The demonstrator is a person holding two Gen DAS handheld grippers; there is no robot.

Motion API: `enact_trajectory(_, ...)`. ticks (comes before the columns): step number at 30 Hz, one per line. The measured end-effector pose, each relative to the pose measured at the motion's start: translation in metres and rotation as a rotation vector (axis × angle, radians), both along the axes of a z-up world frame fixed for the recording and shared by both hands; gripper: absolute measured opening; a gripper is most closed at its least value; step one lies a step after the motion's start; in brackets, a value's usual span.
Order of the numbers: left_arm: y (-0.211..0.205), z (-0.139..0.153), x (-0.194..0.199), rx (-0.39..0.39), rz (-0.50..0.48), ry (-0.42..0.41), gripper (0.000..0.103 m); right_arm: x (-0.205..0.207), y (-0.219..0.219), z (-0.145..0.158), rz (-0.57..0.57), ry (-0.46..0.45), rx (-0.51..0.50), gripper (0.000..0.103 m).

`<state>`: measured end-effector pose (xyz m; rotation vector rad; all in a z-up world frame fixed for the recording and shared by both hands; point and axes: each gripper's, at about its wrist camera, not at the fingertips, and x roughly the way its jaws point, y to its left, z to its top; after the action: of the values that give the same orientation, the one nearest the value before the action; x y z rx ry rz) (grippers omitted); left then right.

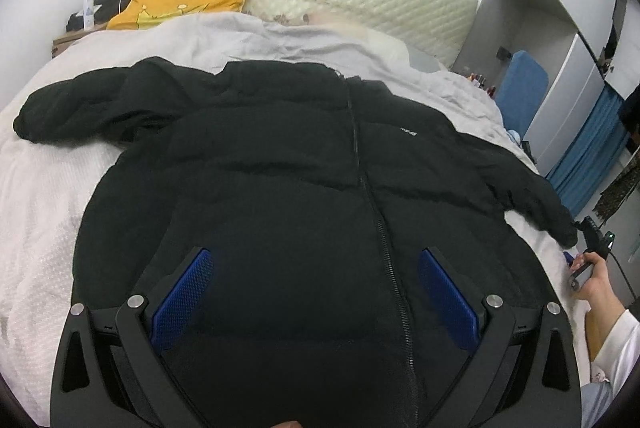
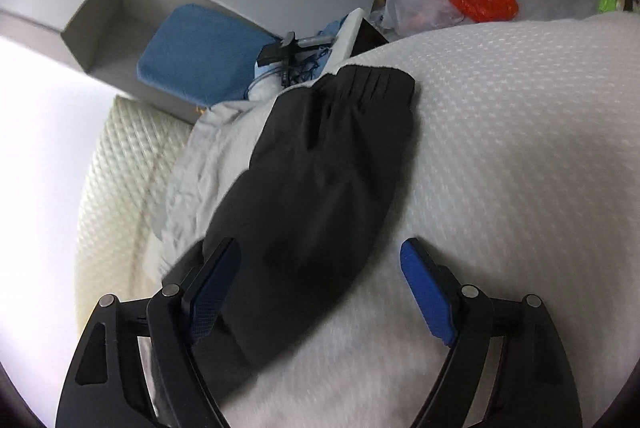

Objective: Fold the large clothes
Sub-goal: 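Lift the grasped sleeve up off the bed with the right tool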

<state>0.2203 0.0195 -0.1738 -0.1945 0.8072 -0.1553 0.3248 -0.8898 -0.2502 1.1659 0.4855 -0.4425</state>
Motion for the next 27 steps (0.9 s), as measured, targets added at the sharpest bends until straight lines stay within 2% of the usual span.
enact_trajectory(7,-0.009,-0.010,0.011,-0.007,0.000,0.000,0.102,0.048,-0.013,0.001,0.130,-0.053,-0.025,0.081)
enact_trajectory(11,-0.015,-0.013,0.014,0.007,-0.007,-0.008,0.102,0.072,-0.012,0.003,0.160,-0.062,-0.072,0.082)
enact_trajectory(16,-0.019,-0.018,0.021,0.012,-0.011,0.003,0.102,0.095,-0.003,0.003,0.209,-0.129,-0.125,0.079)
enact_trajectory(18,-0.019,-0.021,0.024,0.012,-0.011,0.010,0.102,0.099,-0.004,0.004,0.208,-0.163,-0.118,0.060)
enact_trajectory(19,-0.019,-0.022,0.025,0.013,-0.010,0.012,0.102,0.102,-0.006,0.003,0.206,-0.154,-0.113,0.040)
enact_trajectory(20,-0.020,-0.023,0.026,0.016,-0.010,0.012,0.102,0.101,-0.006,0.002,0.205,-0.143,-0.113,0.030)
enact_trajectory(23,-0.023,-0.025,0.028,0.034,-0.013,0.014,0.102,0.102,-0.004,0.012,0.199,-0.123,-0.167,0.016)
enact_trajectory(25,-0.022,-0.024,0.028,0.029,-0.017,0.018,0.102,0.098,-0.003,0.023,0.190,-0.155,-0.188,0.013)
enact_trajectory(27,-0.016,-0.023,0.027,0.002,-0.017,0.025,0.102,0.097,-0.003,0.033,0.190,-0.142,-0.216,0.011)
